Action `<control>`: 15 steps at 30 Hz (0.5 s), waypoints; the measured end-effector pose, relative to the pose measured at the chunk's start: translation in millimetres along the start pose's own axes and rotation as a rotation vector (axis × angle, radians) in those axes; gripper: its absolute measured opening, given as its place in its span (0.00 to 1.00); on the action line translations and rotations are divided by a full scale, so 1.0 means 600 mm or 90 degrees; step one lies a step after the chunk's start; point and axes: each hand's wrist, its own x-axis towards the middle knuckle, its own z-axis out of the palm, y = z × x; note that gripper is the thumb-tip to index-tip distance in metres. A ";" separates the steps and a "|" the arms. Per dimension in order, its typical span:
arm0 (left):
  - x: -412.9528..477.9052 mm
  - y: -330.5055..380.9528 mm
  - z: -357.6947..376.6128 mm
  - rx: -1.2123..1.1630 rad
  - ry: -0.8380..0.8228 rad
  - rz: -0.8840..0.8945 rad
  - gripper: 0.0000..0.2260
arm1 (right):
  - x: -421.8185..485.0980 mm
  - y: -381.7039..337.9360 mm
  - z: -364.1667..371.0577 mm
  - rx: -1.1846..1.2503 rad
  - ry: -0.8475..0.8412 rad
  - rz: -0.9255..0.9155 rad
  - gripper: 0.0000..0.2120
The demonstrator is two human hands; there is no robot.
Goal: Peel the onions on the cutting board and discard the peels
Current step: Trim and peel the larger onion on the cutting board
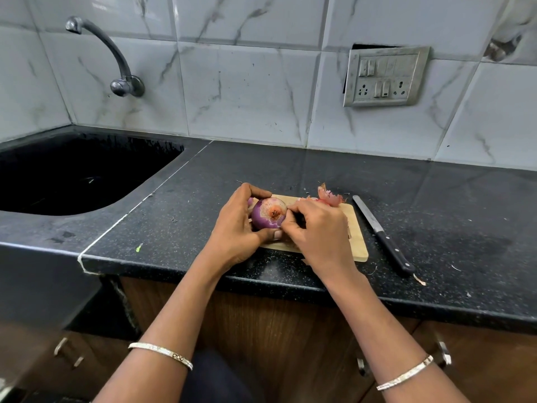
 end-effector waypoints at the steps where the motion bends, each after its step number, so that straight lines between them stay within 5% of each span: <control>1: 0.000 -0.001 0.001 -0.007 0.002 -0.001 0.28 | 0.002 0.002 -0.001 0.023 0.010 0.017 0.03; 5: -0.001 -0.005 0.003 -0.015 0.020 -0.002 0.29 | 0.003 0.008 -0.002 0.162 -0.018 0.113 0.07; 15: 0.000 -0.005 -0.001 -0.037 0.016 -0.005 0.29 | -0.001 0.005 0.001 0.075 0.023 -0.039 0.04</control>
